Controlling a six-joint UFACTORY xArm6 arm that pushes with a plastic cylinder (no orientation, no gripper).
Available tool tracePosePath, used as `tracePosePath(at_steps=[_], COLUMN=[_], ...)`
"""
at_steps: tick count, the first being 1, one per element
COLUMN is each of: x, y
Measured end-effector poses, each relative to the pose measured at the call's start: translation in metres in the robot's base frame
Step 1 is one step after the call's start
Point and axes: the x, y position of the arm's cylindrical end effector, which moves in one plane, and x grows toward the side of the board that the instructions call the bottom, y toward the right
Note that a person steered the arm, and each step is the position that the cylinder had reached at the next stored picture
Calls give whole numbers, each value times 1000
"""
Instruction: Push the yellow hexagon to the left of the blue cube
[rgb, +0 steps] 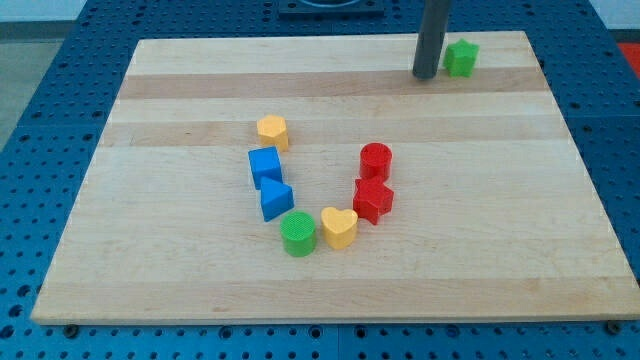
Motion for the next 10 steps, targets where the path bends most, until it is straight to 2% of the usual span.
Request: tracePosePath(at_steps=[1,3,5,6,7,10], x=[-4,-1,74,81,108,132], y=[1,43,-89,-116,-165,-204])
